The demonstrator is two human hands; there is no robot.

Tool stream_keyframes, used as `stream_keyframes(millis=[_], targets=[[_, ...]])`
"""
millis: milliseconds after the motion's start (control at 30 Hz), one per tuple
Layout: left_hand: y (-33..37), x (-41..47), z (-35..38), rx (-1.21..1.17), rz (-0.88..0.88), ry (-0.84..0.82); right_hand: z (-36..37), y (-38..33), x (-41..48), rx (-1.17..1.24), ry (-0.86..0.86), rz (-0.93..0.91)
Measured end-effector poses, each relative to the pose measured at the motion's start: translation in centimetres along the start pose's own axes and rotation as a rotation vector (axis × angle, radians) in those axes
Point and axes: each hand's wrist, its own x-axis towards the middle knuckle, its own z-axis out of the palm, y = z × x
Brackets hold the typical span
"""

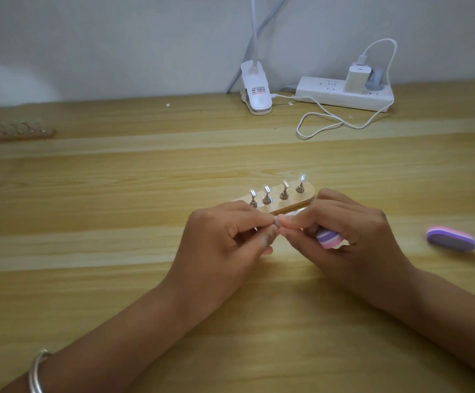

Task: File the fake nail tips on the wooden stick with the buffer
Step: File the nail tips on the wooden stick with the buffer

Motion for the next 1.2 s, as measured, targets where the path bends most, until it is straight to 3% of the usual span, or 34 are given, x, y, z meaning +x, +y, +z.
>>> stream_keyframes(millis=[100,367,467,800,1200], targets=[[-0.2,0.0,-0.2,0.048,0.032,0.019,-0.1,-0.2,0.2,0.009,-0.030,0.018],[-0.6,-0.1,-0.3,-0.147,-0.149,0.041,-1.3,-0.2,0.0,0.135,0.028,0.171],[-0.8,-0.1,-0.2,-0.176,-0.177,0.037,-1.4,0.1,0.0,0.136,-0.051,0.223],[-0.9,0.0,-0.3,-0.088,-0.096,-0.006,-0.6,0.3,-0.4,0.049,-0.158,-0.005],[-0.6,0.0,-0.5,-0.055,-0.079,-0.010,-0.8,0.3,-0.3,-0.014,-0.101,-0.034]])
